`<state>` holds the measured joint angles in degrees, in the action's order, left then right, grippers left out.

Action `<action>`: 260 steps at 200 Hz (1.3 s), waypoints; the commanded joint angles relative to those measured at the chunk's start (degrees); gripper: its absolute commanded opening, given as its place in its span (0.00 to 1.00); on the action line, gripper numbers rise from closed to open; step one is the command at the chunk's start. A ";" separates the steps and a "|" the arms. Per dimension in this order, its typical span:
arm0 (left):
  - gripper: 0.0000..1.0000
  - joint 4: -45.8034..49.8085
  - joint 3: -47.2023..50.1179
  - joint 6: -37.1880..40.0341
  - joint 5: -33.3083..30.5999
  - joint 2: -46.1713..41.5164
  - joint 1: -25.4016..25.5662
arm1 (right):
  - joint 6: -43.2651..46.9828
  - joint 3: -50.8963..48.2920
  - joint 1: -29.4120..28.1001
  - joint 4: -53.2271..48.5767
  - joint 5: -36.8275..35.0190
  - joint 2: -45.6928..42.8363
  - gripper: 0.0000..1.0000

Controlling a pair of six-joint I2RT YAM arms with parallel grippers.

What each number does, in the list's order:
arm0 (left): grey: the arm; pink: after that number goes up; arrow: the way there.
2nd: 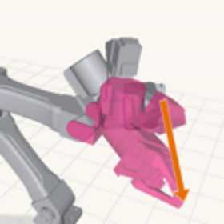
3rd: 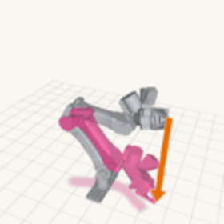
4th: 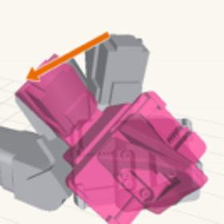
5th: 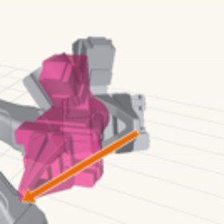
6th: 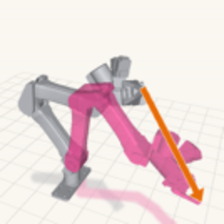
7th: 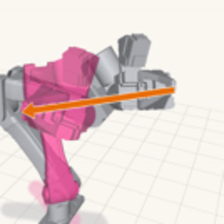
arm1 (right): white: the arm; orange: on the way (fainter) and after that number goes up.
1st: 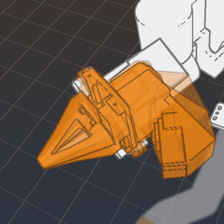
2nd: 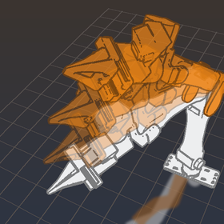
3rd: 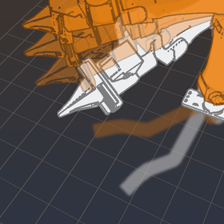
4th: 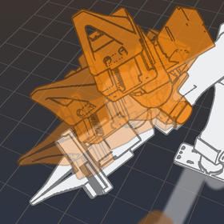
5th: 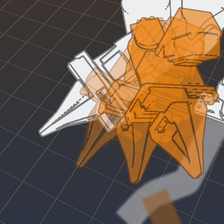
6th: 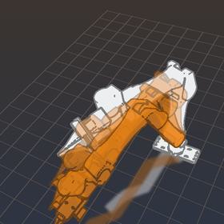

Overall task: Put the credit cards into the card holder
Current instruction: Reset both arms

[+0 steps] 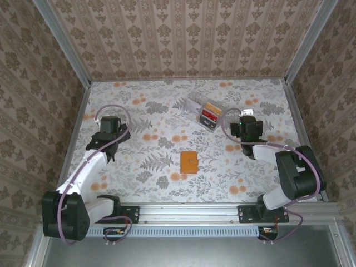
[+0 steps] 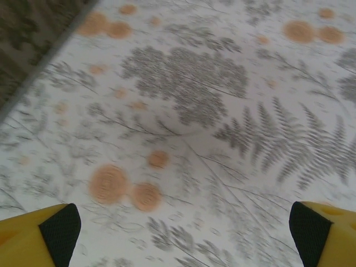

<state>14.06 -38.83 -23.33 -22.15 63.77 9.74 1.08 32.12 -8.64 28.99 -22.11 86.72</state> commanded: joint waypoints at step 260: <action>1.00 -64.91 16.73 28.17 26.95 24.10 -8.84 | -4.06 -9.71 6.10 21.63 10.03 0.83 1.00</action>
<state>-50.09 -22.15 2.26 -2.20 88.40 1.39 -1.91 21.82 -2.61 49.56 -13.02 88.14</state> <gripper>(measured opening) 0.994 0.995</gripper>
